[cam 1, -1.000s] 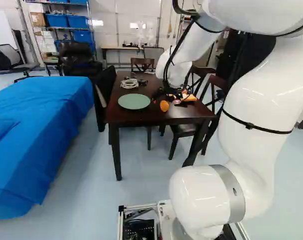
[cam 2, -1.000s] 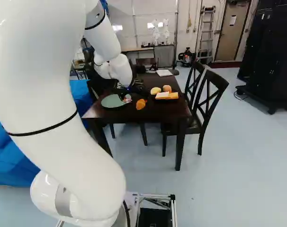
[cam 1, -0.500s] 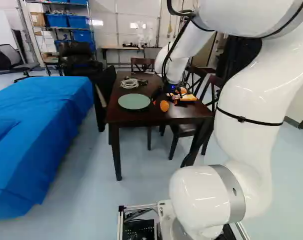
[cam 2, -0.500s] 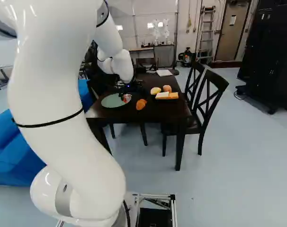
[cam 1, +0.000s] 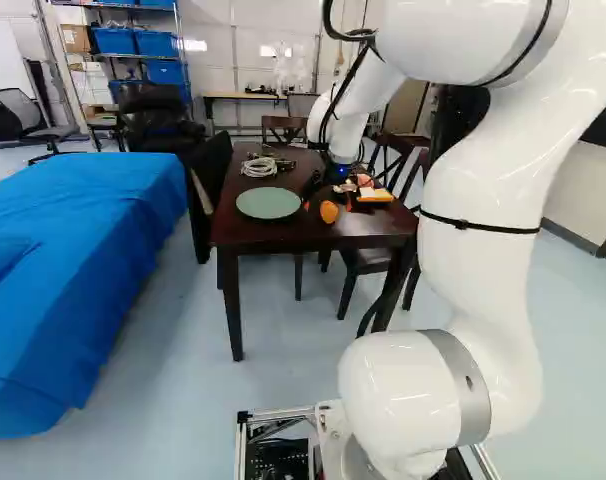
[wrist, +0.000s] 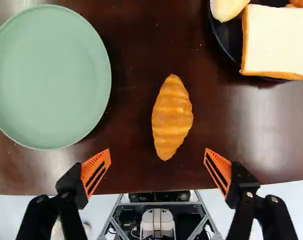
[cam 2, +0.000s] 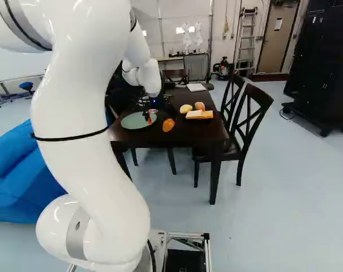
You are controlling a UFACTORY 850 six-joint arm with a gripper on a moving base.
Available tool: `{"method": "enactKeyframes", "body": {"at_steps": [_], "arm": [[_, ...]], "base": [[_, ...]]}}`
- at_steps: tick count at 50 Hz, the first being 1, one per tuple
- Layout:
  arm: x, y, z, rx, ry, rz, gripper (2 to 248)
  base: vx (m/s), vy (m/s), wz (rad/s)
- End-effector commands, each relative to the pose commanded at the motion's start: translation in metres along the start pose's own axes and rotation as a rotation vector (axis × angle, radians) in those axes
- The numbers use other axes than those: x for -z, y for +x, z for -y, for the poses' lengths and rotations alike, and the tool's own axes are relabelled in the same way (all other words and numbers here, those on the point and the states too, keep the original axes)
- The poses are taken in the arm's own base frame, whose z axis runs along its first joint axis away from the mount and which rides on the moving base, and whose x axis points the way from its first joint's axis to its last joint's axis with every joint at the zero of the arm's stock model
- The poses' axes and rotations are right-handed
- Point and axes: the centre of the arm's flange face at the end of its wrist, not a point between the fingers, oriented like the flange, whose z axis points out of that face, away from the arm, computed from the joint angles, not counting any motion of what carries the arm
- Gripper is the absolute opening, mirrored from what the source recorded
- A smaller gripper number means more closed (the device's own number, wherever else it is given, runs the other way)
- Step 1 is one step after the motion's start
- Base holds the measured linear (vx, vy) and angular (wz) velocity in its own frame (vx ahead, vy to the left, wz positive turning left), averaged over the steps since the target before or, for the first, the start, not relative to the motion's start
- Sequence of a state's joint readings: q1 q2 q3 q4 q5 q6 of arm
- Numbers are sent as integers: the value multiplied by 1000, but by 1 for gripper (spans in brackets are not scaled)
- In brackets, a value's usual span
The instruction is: Move the croissant to the empty plate
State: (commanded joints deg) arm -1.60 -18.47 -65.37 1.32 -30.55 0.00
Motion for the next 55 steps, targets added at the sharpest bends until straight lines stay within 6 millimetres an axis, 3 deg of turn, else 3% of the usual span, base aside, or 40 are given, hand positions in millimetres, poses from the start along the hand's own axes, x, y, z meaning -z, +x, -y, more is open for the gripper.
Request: {"method": "enactKeyframes", "body": {"at_steps": [27,41,55], "arm": [[-18,38,-17,-28,-8,12,247],[-40,43,-19,-31,-8,40,247],[-40,41,-19,-31,-8,65,247]], "base": [[0,0,0],[0,0,0],[0,0,0]]}}
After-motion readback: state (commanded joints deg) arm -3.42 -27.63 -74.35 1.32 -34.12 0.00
